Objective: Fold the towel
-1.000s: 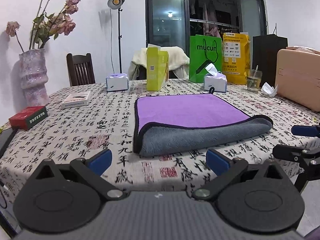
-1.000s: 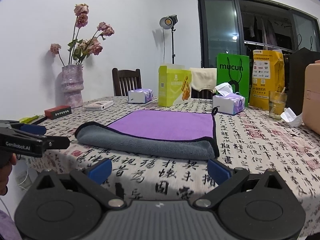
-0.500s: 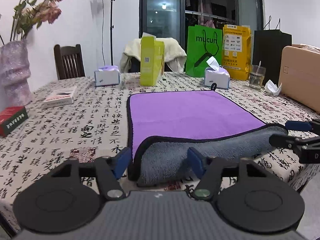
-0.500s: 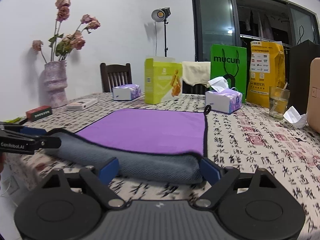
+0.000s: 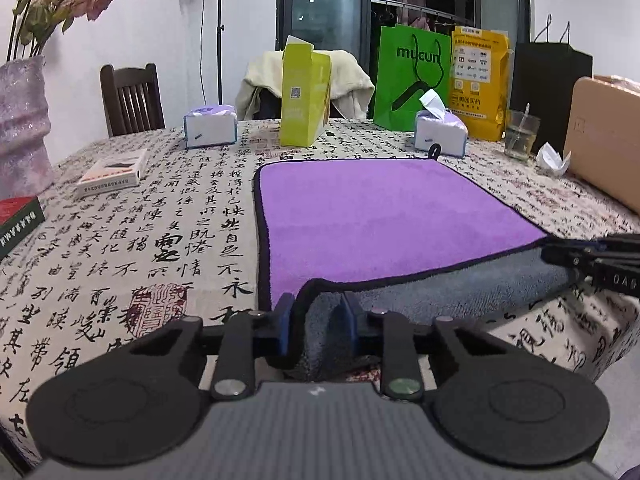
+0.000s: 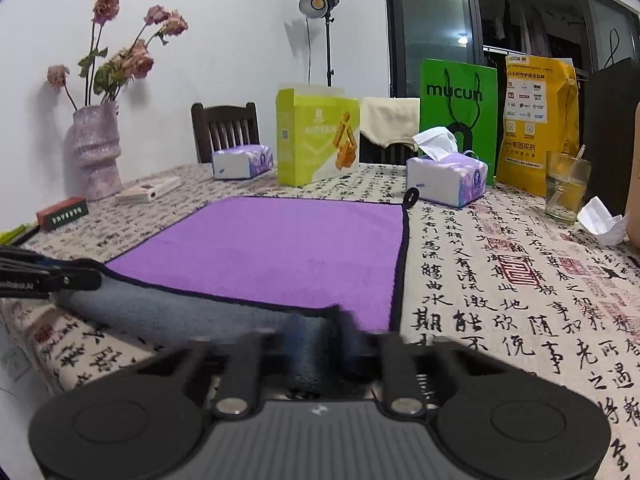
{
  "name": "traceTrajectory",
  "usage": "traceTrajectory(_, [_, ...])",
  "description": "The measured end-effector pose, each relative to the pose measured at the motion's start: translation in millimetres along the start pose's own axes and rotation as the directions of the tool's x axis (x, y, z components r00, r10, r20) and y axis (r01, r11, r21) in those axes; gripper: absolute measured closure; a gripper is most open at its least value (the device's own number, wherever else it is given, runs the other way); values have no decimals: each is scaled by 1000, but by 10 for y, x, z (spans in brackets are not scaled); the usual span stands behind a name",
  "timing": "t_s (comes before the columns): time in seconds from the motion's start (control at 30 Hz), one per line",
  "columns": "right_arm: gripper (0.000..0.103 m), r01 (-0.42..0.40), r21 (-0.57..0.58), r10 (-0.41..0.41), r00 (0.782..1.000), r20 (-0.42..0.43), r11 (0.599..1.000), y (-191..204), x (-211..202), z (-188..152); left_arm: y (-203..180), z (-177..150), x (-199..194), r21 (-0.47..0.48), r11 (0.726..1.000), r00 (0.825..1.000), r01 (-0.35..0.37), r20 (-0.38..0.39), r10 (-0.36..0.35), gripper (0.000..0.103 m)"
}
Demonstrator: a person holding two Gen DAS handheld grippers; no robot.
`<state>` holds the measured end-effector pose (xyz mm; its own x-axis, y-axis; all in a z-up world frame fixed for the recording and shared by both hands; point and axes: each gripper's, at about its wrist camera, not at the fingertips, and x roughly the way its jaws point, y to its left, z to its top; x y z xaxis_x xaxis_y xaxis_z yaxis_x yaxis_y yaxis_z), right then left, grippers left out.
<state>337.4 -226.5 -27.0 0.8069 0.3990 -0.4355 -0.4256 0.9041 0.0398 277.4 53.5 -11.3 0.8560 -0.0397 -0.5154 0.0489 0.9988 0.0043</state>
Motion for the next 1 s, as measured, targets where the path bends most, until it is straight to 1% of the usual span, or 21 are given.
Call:
traceTrajectory(0.07, [89, -2, -9, 2, 1000, -3, 1000, -2, 2, -7, -24, -20, -6, 19, 1000, 1000, -2, 6, 2, 76])
traceTrajectory(0.2, [89, -3, -44, 3, 1000, 0, 999, 6, 13, -39, -39, -9, 5, 16, 1000, 1000, -8, -5, 9, 74])
traceTrajectory(0.3, [90, -15, -9, 15, 1000, 0, 1000, -35, 8, -39, -58, 23, 11, 29, 1000, 1000, -10, -23, 10, 74])
traceTrajectory(0.43, [95, -12, -20, 12, 1000, -1, 1000, -13, 8, -29, -64, 51, 32, 38, 999, 999, -25, -28, 26, 74])
traceTrajectory(0.5, [96, -15, -19, 15, 1000, -4, 1000, -20, 4, -13, -70, 55, 33, 35, 999, 999, -25, -26, 26, 80])
traceTrajectory(0.53, [97, -17, -18, 17, 1000, -6, 1000, -26, 3, -5, -76, 57, 28, 41, 999, 1000, -12, -23, 13, 87])
traceTrajectory(0.57, [97, -20, -16, 20, 1000, -8, 1000, -34, 3, 3, -93, 59, 19, 54, 999, 1000, -8, -16, 8, 91])
traceTrajectory(0.63, [98, -22, -13, 22, 1000, -10, 1000, -45, 2, 18, -110, 68, 16, 68, 998, 1000, -14, -4, 15, 96])
traceTrajectory(0.77, [99, -20, -14, 20, 1000, -6, 1000, -52, -2, 48, -82, 105, 39, 64, 998, 1000, -9, -13, 9, 97])
traceTrajectory(1.0, [99, -8, -26, 9, 1000, 18, 1000, -94, 15, 162, -55, 216, 27, 68, 997, 1000, -21, 19, 20, 97])
